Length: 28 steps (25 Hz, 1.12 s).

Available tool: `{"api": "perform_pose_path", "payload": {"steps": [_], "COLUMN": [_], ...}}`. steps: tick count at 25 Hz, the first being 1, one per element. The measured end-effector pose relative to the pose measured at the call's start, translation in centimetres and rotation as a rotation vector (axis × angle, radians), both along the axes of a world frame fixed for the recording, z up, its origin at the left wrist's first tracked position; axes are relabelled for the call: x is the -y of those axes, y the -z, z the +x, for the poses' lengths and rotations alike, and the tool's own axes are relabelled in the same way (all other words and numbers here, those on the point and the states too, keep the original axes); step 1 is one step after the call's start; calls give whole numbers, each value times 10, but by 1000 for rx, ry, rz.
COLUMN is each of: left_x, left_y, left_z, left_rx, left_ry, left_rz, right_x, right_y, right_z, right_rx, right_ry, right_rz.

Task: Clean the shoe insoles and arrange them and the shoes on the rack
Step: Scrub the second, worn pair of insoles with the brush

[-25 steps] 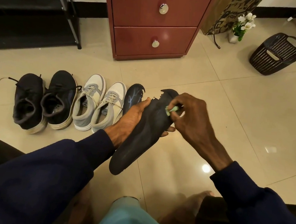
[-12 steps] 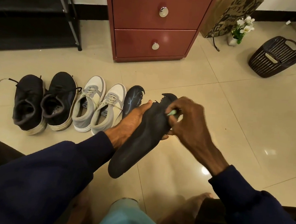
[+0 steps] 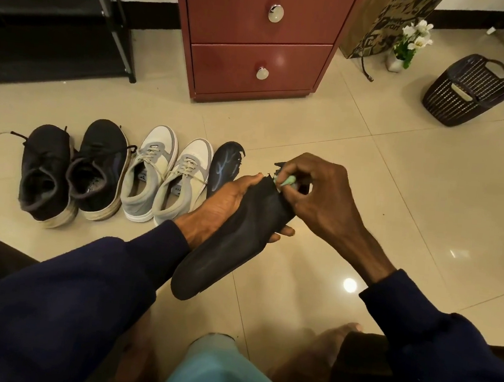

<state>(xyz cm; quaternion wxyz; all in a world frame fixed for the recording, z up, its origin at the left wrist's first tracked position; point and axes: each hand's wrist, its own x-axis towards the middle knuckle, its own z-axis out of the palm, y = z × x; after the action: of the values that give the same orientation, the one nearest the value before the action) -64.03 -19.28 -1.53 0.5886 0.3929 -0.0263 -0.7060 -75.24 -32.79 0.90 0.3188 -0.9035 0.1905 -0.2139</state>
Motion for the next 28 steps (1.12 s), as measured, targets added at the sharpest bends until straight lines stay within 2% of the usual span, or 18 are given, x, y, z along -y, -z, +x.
{"api": "perform_pose_path", "payload": {"steps": [4,5,8,10,13,14,17,19,23,24,28], "left_x": [-1,-1,0,1,2,2,1,1,6,6,4], "left_y": [-3,-3,5,8,7,8,11,13,14,14,19], "left_z": [-2,-2,1,3,-1,-1,4,5,-2,-1,6], "left_rx": [24,25,37,38,51,54,57,81,70,77,140], "left_ry": [34,28,-32,-52,-60,-84,-200,-231,-163,-178,-259], "left_rz": [27,16,-27,-25,2,17,35,41,45,58,79], "right_x": [22,18,-15,-16,13,13,-22,-28,5,1,-29], "right_y": [5,3,-1,0,7,6,0,1,7,6,-5], "right_z": [-3,-3,1,2,-3,-5,-2,-1,-4,-5,-3], "right_rx": [41,47,-19,-62,-44,-42,-149,-249,-178,-174,-291], "right_ry": [214,208,-32,-80,129,152,-118,-230,126,130,-242], "right_rz": [-71,-70,35,28,-111,-97,42,39,-147,-163,31]}}
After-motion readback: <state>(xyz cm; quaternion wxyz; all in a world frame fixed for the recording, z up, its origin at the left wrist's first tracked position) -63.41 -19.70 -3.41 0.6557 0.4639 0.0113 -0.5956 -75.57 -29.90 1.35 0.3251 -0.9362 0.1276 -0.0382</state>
